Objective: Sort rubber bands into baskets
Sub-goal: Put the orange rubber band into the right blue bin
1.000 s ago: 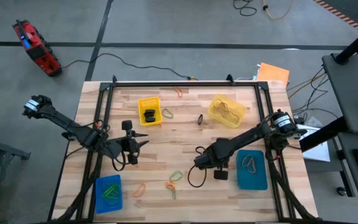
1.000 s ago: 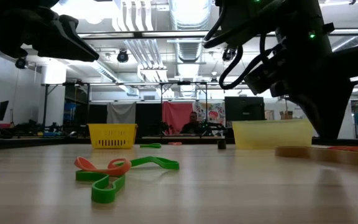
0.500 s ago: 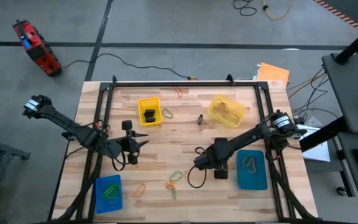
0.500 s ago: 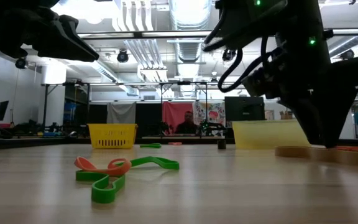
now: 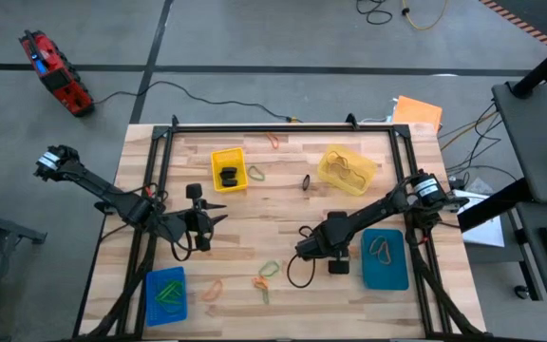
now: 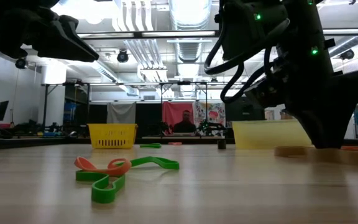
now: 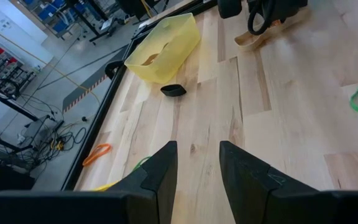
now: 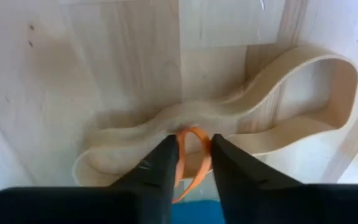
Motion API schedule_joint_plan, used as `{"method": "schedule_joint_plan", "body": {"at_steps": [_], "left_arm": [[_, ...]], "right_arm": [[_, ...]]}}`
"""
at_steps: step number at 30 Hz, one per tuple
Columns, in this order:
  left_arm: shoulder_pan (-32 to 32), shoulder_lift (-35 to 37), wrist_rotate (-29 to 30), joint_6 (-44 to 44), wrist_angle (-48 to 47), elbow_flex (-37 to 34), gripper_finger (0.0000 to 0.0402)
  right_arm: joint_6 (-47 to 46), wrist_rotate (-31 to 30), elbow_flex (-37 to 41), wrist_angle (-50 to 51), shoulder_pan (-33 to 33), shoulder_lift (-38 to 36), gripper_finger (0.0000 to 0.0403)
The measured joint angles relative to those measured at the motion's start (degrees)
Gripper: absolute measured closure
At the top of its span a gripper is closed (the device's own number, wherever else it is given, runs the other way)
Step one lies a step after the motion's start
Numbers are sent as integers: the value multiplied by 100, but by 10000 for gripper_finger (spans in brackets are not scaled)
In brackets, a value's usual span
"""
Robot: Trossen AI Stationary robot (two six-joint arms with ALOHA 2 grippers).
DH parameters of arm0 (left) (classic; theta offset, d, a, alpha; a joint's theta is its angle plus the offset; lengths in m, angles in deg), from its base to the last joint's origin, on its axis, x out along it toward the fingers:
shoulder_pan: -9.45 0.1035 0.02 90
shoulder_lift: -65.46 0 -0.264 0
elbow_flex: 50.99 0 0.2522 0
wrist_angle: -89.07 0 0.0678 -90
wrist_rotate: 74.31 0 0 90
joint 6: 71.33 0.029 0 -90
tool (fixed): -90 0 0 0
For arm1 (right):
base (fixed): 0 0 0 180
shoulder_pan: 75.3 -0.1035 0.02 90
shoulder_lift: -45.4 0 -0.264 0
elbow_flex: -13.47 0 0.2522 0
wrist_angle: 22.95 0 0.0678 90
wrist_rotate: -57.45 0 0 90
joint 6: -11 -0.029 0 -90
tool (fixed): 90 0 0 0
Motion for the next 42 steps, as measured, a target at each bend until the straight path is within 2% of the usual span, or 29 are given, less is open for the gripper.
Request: {"method": "schedule_joint_plan", "body": {"at_steps": [4, 6, 16, 29, 33, 38, 42], "left_arm": [[-1, 0, 0, -1, 0, -2, 298], [-2, 0, 0, 0, 0, -2, 298], [-2, 0, 0, -1, 0, -2, 298], [-1, 0, 0, 1, 2, -4, 298], [-1, 0, 0, 21, 2, -2, 298], [-1, 1, -1, 23, 7, 15, 298], [0, 0, -2, -5, 7, 15, 298]], "right_arm": [[8, 0, 0, 2, 2, 0, 377], [4, 0, 0, 4, 2, 0, 388], [-220, -172, -322, 455, 2, -47, 391], [-420, -913, -1757, 1634, -62, -74, 391], [-853, -1081, -2251, 2501, -192, -121, 394], [-1538, -1115, -2244, 2495, -414, -536, 394], [-2203, -1115, -1933, 2475, -650, -981, 394]]}}
